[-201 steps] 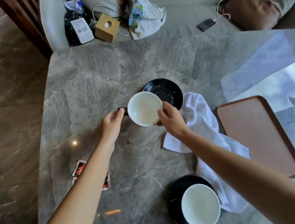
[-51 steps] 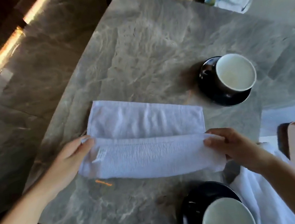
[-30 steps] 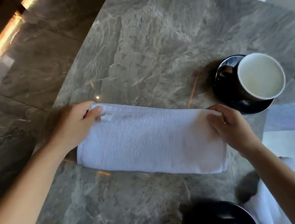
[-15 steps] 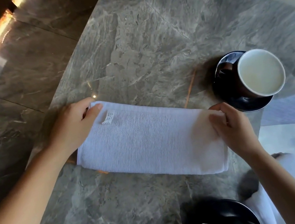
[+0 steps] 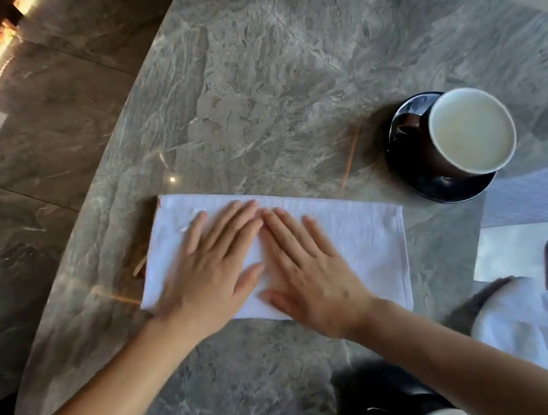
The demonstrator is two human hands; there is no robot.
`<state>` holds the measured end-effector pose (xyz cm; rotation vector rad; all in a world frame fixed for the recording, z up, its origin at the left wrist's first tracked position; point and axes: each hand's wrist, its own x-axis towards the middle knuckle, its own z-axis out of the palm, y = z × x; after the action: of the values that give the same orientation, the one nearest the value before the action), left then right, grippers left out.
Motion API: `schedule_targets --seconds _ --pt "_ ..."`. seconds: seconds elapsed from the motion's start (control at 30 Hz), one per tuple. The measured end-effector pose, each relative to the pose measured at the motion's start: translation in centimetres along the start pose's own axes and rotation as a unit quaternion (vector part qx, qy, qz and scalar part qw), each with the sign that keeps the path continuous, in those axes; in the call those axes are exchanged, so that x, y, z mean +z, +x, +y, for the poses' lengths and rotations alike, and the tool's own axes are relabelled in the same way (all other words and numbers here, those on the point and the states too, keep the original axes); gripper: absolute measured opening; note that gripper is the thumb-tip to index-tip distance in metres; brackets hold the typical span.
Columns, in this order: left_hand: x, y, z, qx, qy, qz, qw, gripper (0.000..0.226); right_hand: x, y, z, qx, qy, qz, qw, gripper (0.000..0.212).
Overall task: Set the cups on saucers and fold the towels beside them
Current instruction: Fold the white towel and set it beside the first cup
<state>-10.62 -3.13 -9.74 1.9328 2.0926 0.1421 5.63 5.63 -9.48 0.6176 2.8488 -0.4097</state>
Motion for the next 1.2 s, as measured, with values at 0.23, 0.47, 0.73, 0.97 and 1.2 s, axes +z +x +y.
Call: schedule_targets --seconds 0.23,0.47,0.73,0.97,1.2 --pt "1.6 -1.1 -1.8 -0.052 0.107 -0.032 0.992 0.067 1.9 -1.7 3.1 -0.007 -0.014 0.051 0.999 0.071" --pt "1.4 -1.4 -2.6 -0.074 0.105 -0.026 0.991 0.070 1.8 -5.4 7.9 0.031 0.008 0.056 0.998 0.068" --pt "-0.5 -0.7 -2.3 -0.107 -0.095 0.069 0.987 0.050 0.8 -5.4 7.4 0.039 0.065 0.057 0.995 0.067" --pt "-2.1 1.4 -6.6 -0.279 -0.118 0.107 0.947 0.037 -0.9 -6.7 5.1 0.140 0.102 0.095 0.980 0.030" --pt "-5.1 2.9 -6.6 -0.242 -0.176 0.073 0.951 0.018 -2.5 -5.8 4.2 0.163 0.081 0.018 0.983 0.045"
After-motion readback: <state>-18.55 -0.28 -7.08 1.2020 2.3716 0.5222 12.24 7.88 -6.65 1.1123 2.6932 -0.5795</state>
